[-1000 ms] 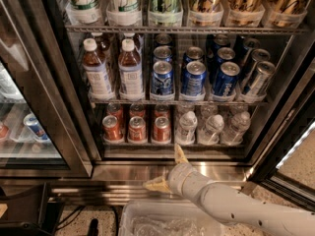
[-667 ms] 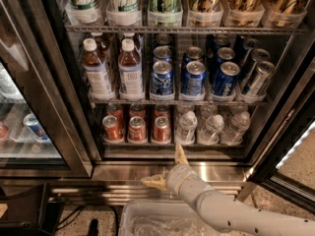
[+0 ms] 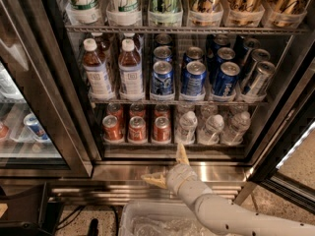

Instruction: Pick coke can from bottom shelf of fridge

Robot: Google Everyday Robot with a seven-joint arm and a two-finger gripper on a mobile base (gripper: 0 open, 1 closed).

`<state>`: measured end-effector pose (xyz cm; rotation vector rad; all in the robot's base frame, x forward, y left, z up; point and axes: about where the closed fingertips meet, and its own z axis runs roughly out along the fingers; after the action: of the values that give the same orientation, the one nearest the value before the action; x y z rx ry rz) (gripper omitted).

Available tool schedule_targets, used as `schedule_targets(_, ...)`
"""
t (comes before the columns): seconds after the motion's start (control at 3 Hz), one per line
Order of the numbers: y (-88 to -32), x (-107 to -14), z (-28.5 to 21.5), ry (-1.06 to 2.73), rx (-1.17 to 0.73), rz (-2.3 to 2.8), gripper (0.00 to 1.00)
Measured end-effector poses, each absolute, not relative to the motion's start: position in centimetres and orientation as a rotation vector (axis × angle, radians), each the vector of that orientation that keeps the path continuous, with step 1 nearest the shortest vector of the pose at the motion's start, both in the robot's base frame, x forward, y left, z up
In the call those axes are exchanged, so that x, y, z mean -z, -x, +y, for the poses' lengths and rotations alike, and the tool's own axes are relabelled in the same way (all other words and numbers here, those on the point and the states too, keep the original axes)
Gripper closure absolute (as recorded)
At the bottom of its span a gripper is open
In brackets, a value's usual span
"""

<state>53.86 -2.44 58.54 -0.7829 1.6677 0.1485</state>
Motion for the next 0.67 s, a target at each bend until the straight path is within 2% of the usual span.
schedule_targets(0.67, -56.5, -59.1, -3.1, 0.645, -0.061, 1.604, 0.00)
